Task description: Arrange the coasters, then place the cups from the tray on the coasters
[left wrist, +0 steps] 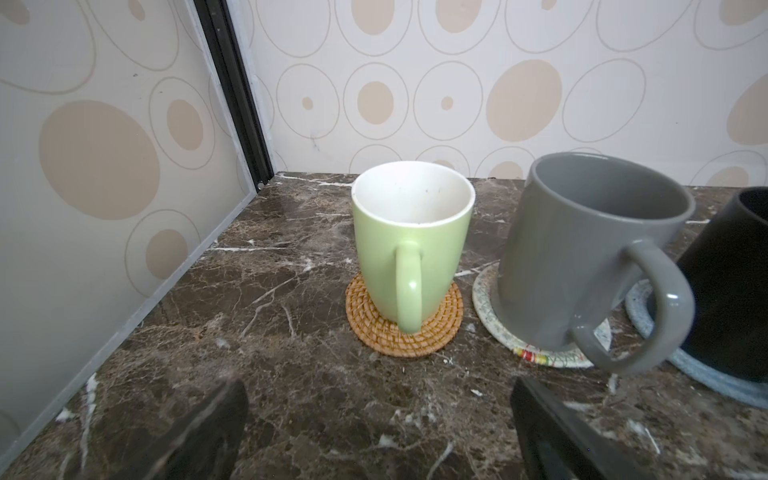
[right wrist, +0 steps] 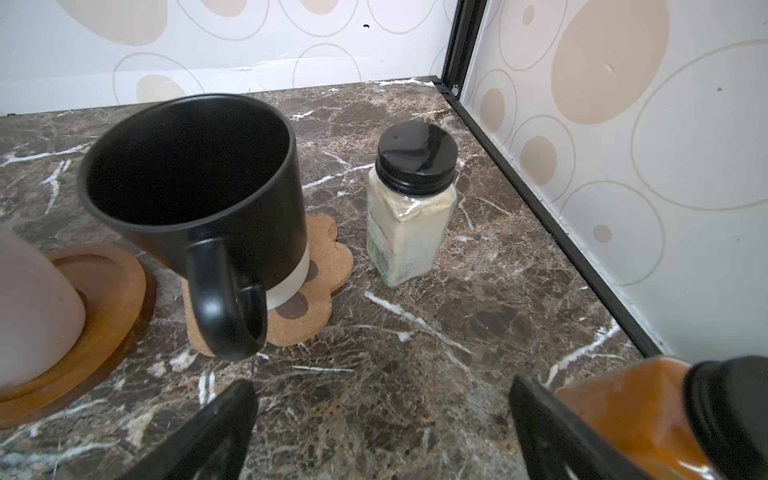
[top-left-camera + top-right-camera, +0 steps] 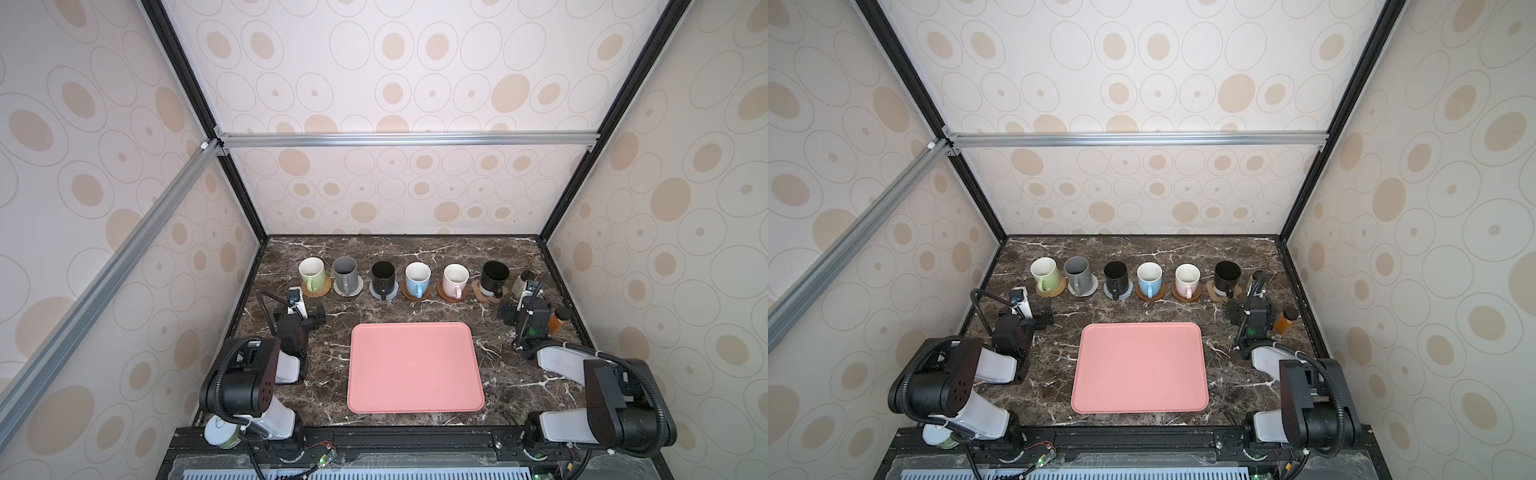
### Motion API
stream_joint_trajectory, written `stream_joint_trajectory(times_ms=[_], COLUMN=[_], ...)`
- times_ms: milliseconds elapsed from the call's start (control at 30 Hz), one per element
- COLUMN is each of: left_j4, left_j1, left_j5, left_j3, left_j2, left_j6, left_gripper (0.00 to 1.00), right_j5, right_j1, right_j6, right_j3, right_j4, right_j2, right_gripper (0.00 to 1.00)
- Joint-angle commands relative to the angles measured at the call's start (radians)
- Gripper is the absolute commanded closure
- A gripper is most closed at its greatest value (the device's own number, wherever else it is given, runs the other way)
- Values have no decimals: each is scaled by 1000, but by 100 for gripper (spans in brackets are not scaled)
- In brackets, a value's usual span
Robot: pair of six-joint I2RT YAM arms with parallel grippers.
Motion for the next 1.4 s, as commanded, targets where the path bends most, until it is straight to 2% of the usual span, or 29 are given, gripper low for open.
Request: stream_joint_trajectory(times_ms=[0,67,133,167,200,267,433,533,667,1367], left_j4=[84,102,105,96,100,97,99,99,98,104], left_j1=[-5,-5,-5,-5,-5,-6,-7,-6,-6,-7], left_j5=[-11,-13,-13,-12,-12,-13,-15,-15,-16,-15], left_j3=[2,0,0,1,0,1,1,1,2,-2], left_j2=[1,8,8,6,6,5,7,7,8,5], left_j6=[35,36,37,36,37,36,37,37,37,38], left_gripper=[0,0,0,0,0,0,0,0,0,0], right_j5=[-5,-11,-4,1,-21,-30,-74,-91,-92,-93], right_j1=[-4,-4,-3,8,16,19,27,29,31,30], right_j6=[8,27,14,2,-3,-24,-43,-61,-58,-60], right_j3=[9,0,-63,-50,-15,-10,8,-33,-22,-24], right_j4=[34,54,287,266,154,204,169,296,253,261], right_j2=[0,9,88,90,72,109,126,167,157,159], right_gripper=[2,2,2,2,2,2,2,2,2,0])
